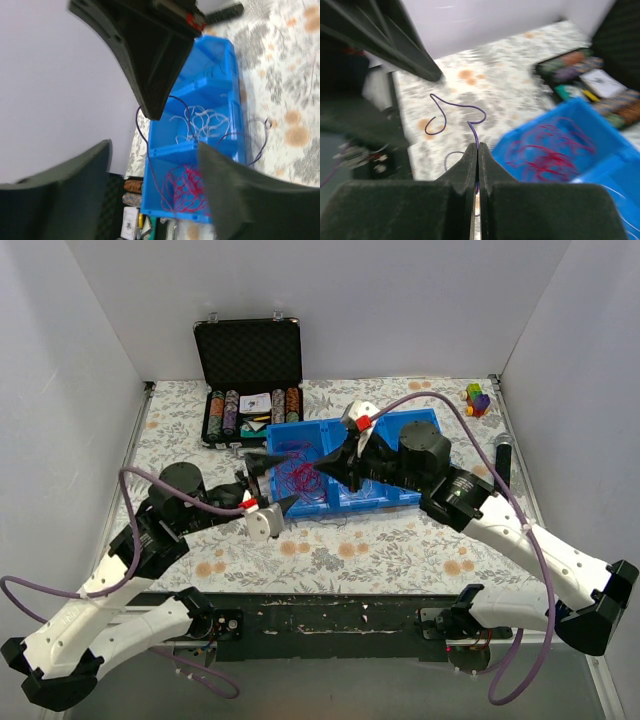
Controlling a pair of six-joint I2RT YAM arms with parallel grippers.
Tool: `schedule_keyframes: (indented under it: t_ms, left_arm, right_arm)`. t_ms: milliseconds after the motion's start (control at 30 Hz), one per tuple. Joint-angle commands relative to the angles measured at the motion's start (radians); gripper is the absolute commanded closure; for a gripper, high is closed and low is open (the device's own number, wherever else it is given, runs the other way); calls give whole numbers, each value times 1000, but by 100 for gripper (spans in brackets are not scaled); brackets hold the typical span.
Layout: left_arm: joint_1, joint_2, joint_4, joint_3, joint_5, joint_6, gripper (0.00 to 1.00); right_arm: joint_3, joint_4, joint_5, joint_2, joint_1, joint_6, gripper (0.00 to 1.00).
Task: Untangle the cables
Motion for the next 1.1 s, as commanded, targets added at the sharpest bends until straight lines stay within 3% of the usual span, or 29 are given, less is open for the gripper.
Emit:
schedule_keyframes:
  t_ms: [0,100,333,567,800,1067]
  left_arm:
    - [5,24,186,99,-75,-182,2]
    - [3,76,224,195,-89,-275,2]
    - [6,150,257,353,-213,-543,2]
    - [6,115,189,317,-224,-494,2]
    - [6,122,180,353,-242,-488,2]
    - [14,82,148,315,-213,-471,2]
  right_arm:
    - [97,-95,462,-41,-10,-102,99]
    - [154,-140,623,-31,-54,-171,99]
    - [100,-39,763,-76,-231,-248,99]
    - [-13,52,716,-77,-369,-225,99]
    - [-154,257,673,-59,-435,-233,99]
    - [-208,363,705,-1,-469,-294,99]
